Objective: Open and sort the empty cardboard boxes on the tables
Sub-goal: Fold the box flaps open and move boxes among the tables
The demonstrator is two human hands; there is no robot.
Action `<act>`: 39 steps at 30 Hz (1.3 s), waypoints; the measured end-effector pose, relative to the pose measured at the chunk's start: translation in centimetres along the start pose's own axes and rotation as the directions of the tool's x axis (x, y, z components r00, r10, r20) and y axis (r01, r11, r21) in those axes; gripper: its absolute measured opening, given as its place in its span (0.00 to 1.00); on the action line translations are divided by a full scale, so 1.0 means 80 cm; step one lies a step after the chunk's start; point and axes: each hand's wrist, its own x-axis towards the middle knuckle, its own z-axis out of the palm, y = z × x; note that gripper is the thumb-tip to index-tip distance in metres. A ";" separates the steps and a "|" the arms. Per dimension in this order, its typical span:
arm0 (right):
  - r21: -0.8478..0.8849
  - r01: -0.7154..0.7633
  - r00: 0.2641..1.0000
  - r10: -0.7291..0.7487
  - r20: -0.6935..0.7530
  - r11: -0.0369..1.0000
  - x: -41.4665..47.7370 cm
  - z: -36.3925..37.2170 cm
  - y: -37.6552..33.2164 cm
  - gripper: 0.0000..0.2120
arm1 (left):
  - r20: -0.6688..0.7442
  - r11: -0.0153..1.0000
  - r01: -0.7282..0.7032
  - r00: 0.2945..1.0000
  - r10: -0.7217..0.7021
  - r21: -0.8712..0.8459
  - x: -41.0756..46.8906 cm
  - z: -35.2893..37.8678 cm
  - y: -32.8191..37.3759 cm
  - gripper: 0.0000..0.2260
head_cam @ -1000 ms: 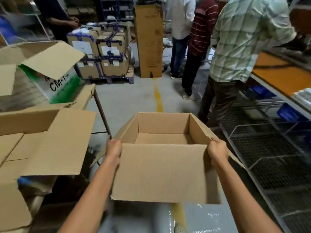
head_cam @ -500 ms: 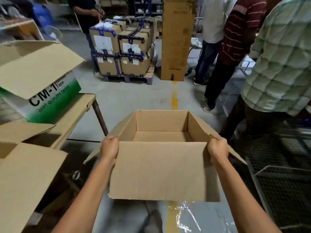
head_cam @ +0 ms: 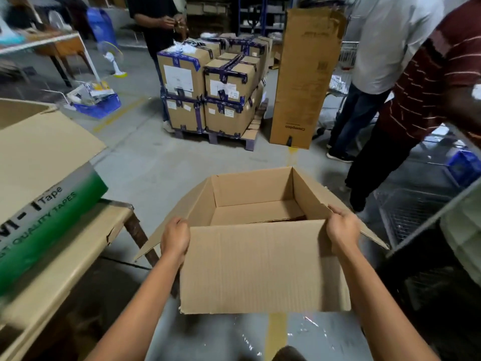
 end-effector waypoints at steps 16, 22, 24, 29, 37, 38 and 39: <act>0.070 0.196 0.943 -0.207 0.262 0.978 0.367 0.275 -0.202 0.15 | -0.125 0.790 0.233 0.924 -0.362 -0.567 0.305 0.093 0.180 0.11; 0.136 0.231 0.881 -0.266 0.391 0.963 0.432 0.383 -0.271 0.16 | -0.394 0.757 0.017 0.846 -0.359 -0.653 0.372 0.082 0.214 0.18; 0.181 0.244 0.852 -0.300 0.429 0.953 0.442 0.428 -0.295 0.16 | -0.450 0.746 -0.027 0.812 -0.372 -0.666 0.396 0.068 0.220 0.16; 0.302 0.262 0.789 -0.384 0.480 0.917 0.444 0.540 -0.372 0.17 | -0.611 0.772 -0.168 0.720 -0.329 -0.613 0.469 0.019 0.237 0.20; 0.479 0.290 0.694 -0.527 0.491 0.828 0.439 0.723 -0.536 0.17 | -0.744 0.721 -0.366 0.595 -0.304 -0.588 0.615 -0.089 0.287 0.21; 0.508 0.276 0.689 -0.536 0.487 0.816 0.437 0.742 -0.558 0.17 | -0.761 0.719 -0.390 0.578 -0.296 -0.576 0.632 -0.103 0.296 0.21; 0.536 0.262 0.681 -0.548 0.486 0.802 0.434 0.759 -0.579 0.17 | -0.777 0.722 -0.407 0.560 -0.288 -0.560 0.647 -0.117 0.303 0.21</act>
